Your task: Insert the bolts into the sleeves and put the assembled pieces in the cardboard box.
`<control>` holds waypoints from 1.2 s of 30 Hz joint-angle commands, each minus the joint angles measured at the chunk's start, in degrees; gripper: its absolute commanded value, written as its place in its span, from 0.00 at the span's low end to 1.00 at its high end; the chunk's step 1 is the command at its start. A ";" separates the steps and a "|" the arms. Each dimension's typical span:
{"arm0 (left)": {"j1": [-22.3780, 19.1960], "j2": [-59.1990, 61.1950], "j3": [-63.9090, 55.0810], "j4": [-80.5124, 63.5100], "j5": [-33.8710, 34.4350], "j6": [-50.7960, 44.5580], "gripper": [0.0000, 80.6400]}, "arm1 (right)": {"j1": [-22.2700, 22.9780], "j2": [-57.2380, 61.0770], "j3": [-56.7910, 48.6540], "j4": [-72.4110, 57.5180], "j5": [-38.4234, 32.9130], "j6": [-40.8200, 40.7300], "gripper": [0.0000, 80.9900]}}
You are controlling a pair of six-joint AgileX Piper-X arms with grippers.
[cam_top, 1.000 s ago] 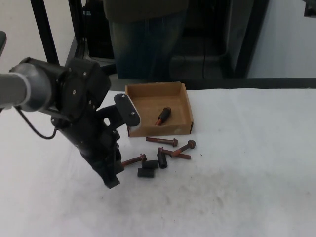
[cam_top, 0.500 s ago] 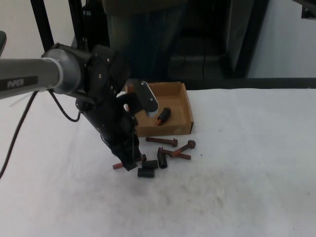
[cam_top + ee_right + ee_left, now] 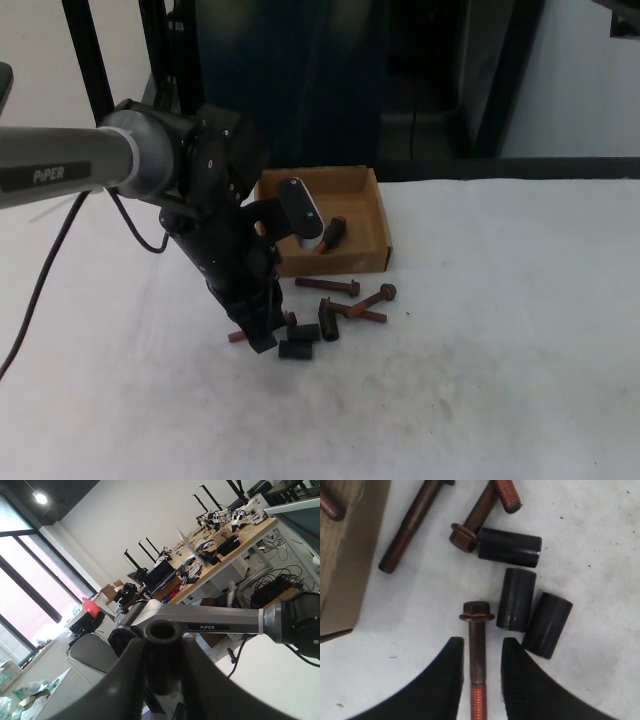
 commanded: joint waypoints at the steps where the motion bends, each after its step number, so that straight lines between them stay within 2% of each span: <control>1: 0.10 -0.23 -0.56 -1.86 -0.58 0.39 0.33 | 0.25 -0.62 -0.15 -0.31 -0.46 -0.54 0.00; 36: 0.26 4.50 -0.56 -4.30 -0.76 0.87 0.33 | 0.25 -0.62 -0.15 -0.31 -0.46 -0.54 0.00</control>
